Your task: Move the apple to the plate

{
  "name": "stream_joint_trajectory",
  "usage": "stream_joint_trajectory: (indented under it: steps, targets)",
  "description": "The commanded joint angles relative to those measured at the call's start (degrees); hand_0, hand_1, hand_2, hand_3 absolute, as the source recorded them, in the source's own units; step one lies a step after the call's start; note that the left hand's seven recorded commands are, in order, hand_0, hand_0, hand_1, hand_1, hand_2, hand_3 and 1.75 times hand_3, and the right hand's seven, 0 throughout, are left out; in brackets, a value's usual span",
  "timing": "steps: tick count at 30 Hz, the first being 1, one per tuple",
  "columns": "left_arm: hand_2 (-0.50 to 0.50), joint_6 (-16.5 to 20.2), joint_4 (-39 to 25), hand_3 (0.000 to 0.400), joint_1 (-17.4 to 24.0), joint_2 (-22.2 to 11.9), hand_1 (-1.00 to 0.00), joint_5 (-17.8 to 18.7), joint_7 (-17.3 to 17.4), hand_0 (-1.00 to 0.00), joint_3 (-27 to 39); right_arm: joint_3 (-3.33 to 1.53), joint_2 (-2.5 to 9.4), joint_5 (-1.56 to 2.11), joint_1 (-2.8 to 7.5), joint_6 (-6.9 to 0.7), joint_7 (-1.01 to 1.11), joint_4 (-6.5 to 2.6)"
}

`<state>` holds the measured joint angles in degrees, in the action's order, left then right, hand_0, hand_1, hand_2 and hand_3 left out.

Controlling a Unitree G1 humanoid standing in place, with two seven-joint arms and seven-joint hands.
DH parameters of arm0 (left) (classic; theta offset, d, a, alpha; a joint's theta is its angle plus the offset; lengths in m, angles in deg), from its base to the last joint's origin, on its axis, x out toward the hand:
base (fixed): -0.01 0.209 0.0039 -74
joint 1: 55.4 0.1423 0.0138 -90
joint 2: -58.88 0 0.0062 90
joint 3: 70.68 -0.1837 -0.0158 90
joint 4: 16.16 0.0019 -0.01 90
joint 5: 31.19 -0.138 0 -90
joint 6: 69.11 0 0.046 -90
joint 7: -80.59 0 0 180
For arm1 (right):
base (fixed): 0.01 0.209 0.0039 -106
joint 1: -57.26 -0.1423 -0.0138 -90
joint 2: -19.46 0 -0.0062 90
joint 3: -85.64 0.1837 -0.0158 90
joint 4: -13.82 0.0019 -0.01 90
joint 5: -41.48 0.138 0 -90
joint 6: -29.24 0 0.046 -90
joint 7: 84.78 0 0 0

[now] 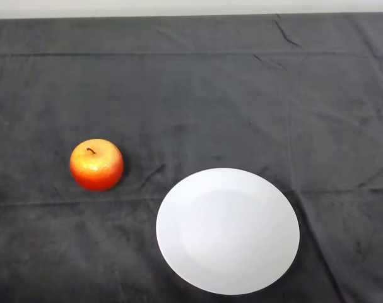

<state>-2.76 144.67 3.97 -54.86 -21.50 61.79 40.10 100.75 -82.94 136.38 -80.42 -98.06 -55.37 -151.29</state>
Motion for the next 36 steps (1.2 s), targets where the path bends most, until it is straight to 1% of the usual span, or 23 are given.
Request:
stream_joint_trajectory:
  steps: [1,8,15,19,25,36]
  targets:
    - [0.0,-0.6,-1.1,0.0,-3.3,0.4,0.0,-1.3,0.9,0.0,-1.4,0.81,-1.79,-0.21,-0.13,-0.23,0.17,0.08]
    - [0.0,-2.2,-1.2,0.0,-4.3,1.0,0.0,-2.6,3.7,0.0,-2.8,0.81,-1.79,-0.21,-0.13,-0.23,0.17,0.08]
    - [0.0,-3.6,-0.8,0.0,-4.2,0.7,0.0,-3.6,9.3,0.0,-4.3,0.81,-1.79,-0.21,-0.13,-0.23,0.17,0.08]
    - [0.0,-3.8,-0.6,0.0,-4.4,1.1,0.0,-4.4,12.2,0.0,-5.5,0.8,-1.79,-0.21,-0.13,-0.23,0.16,0.08]
    - [0.0,-3.6,-0.5,0.0,-5.2,2.1,0.0,-5.8,16.4,0.0,-7.6,0.8,-1.79,-0.21,-0.13,-0.22,0.16,0.09]
    - [0.0,-3.9,-2.5,0.0,-4.7,4.4,0.0,-8.6,23.9,0.0,-11.9,0.79,-1.78,-0.21,-0.14,-0.22,0.16,0.11]
